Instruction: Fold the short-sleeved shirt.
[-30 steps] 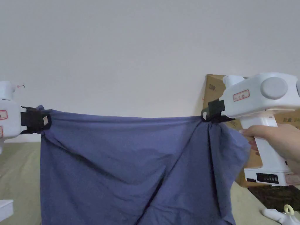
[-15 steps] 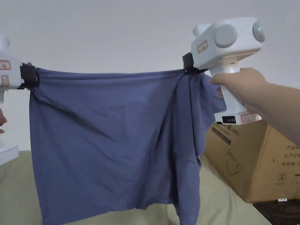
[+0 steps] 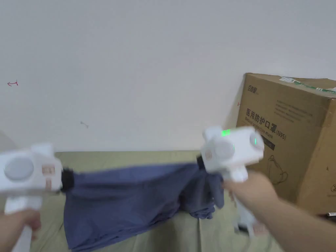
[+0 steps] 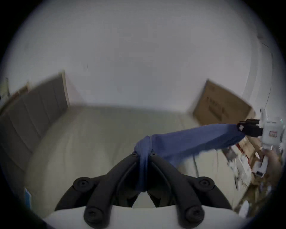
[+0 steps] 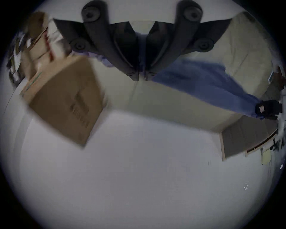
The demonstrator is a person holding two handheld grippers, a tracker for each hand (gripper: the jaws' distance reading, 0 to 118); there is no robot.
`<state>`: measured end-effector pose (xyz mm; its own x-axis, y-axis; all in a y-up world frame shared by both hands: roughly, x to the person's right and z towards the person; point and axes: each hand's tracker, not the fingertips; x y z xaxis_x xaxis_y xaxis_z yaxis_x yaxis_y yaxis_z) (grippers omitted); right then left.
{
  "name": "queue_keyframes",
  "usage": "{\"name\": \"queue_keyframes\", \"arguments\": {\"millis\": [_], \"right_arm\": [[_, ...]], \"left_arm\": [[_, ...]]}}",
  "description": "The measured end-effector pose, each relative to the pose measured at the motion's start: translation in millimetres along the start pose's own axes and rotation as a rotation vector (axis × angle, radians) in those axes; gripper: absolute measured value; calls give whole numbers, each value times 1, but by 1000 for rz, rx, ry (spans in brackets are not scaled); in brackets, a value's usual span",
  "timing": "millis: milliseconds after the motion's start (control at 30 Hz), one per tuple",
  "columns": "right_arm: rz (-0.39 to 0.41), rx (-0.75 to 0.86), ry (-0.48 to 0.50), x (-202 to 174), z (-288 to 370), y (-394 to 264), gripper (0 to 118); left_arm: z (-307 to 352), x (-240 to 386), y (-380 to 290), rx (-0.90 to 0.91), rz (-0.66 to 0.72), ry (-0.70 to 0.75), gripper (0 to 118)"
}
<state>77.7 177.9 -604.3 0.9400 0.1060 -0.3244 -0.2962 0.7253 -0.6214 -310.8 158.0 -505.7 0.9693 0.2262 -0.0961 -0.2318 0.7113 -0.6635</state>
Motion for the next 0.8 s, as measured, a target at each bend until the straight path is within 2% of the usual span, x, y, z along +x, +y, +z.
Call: {"name": "queue_keyframes", "arguments": {"millis": [100,200,267,367,633,800], "right_arm": [[-59,-267,62,-4,-50,-118,6],[-35,-354,100,-9,-42,-202,6],[-20,-351,110,-7,-19,-234,6],[-1,-364,154,-5,32,-264,6],[-168,-513,282,-6,135,-318,6],[-199,-517,274,-5,163,-338,6]], "left_arm": [[-34,-9,-100,-225,-23,-20,4],[-37,-18,-173,-342,-108,-4,4],[-16,-21,-206,-358,-87,-20,4],[27,-29,-233,-364,-6,-9,4],[136,-23,-279,-423,56,-18,4],[165,-16,-286,-389,55,-14,4]]}}
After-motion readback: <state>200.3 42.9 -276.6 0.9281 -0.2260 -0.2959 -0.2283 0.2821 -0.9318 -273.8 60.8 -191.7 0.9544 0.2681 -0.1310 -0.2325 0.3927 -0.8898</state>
